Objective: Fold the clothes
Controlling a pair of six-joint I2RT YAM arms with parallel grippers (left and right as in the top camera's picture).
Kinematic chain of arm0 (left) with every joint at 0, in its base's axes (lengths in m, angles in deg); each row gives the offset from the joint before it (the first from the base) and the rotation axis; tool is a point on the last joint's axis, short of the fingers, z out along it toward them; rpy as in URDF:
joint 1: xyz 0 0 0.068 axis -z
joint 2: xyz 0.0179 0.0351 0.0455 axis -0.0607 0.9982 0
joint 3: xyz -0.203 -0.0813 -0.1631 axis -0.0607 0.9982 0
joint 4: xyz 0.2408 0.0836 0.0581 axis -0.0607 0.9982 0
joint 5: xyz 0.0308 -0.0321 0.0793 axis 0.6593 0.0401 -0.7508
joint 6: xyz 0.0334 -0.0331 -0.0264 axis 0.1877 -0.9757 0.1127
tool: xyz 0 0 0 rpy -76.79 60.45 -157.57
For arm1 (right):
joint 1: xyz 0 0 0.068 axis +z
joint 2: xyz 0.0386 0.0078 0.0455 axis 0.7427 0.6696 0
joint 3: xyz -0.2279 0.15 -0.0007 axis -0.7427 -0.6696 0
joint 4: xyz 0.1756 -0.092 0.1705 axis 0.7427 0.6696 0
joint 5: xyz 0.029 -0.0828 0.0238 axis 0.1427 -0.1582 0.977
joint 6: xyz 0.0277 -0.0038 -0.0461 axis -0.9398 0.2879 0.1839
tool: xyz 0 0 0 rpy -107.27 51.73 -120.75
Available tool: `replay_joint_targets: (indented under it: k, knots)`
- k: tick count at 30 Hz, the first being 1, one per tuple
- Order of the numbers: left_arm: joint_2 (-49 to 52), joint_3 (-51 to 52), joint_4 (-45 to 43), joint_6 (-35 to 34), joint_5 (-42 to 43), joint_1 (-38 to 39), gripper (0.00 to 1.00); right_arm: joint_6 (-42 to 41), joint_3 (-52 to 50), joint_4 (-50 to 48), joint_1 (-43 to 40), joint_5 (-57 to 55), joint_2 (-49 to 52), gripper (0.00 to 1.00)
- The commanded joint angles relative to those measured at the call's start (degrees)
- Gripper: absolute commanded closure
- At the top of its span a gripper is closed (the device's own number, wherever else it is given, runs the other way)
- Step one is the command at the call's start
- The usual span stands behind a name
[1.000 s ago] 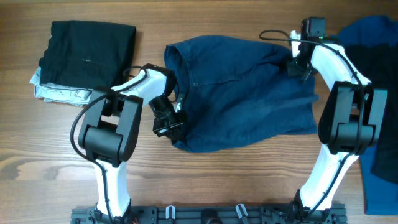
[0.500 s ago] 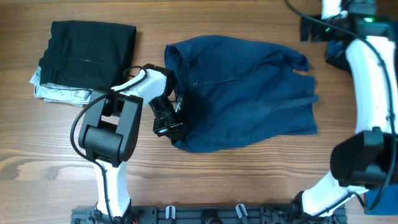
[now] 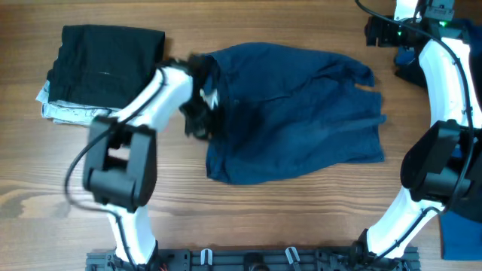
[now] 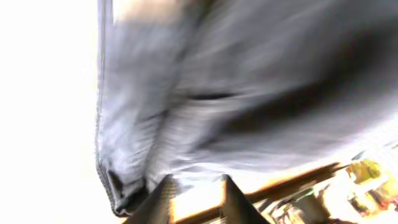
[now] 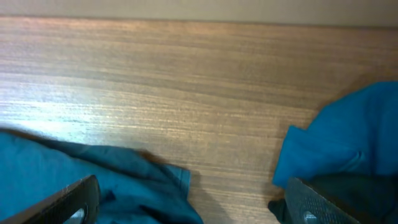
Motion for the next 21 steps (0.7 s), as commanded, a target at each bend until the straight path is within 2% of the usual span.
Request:
replay_joint_targets:
  k: [1,2,5,9,12,21]
  knots:
    - [-6.4,-8.5,-0.8,-0.8,-5.0,-1.4,0.24,0.5,0.2,0.2,0.0,1.6,-0.2,0.04]
    - [-6.8,-9.5,-2.3,-0.8,-7.3,-1.4,0.13,0.5,0.2,0.3,0.0,1.6,-0.2,0.04]
    - [-6.5,-9.6,-6.0,-3.8,-11.3,-1.5,0.12,0.3,0.2,0.2,0.0,1.6,-0.2,0.04]
    - [-3.0,-9.5,-10.1,-4.0,-11.3,-1.0,0.19,0.4,0.1,0.2,0.0,1.6,-0.2,0.04]
    - [1.3,-9.4,-14.1,-4.0,-11.3,-0.3,0.33,0.3,-0.7,-0.4,-0.1,1.6,-0.2,0.04]
    - [9.2,-9.4,-24.9,-4.0,-10.7,0.6,0.35,-0.1,-1.5,-3.7,-1.2,1.9,2.8,0.07]
